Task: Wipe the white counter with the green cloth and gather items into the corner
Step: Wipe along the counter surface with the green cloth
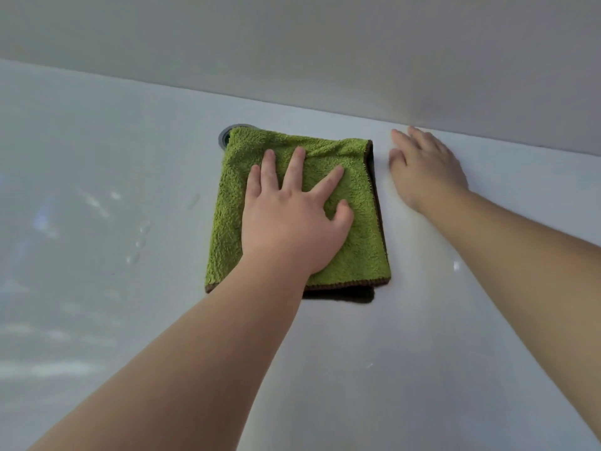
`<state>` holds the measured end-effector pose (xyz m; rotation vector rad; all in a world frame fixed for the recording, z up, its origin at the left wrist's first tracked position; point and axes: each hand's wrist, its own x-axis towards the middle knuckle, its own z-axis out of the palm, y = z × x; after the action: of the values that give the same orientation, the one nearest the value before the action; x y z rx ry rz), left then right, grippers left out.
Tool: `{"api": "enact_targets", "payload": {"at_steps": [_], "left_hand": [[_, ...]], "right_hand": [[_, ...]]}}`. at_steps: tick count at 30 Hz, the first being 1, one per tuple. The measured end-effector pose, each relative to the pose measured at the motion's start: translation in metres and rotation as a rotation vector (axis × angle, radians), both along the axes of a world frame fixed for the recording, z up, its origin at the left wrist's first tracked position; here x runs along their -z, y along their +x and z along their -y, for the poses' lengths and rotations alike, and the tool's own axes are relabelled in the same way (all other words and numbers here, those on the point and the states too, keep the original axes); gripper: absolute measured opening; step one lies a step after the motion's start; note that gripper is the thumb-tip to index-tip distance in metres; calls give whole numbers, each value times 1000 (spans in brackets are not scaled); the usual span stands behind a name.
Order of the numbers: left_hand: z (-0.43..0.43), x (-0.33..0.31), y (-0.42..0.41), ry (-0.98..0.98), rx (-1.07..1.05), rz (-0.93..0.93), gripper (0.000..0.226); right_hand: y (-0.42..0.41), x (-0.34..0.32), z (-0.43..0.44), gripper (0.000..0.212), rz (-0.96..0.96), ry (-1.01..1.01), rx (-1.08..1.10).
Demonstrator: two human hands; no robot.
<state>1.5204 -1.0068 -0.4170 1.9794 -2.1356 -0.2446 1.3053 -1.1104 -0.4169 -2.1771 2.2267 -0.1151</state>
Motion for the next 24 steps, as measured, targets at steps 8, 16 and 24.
{"api": "enact_targets", "payload": {"at_steps": [8, 16, 24], "left_hand": [[-61, -5, -7, 16, -13, -6, 63], [-160, -3, -8, -28, 4, -32, 60], [-201, -3, -9, -25, 12, -31, 59]], "right_hand": [[11, -4, -33, 35, 24, -2, -14], [13, -2, -42, 45, 50, 15, 10], [16, -4, -46, 46, 37, 10, 9]]}}
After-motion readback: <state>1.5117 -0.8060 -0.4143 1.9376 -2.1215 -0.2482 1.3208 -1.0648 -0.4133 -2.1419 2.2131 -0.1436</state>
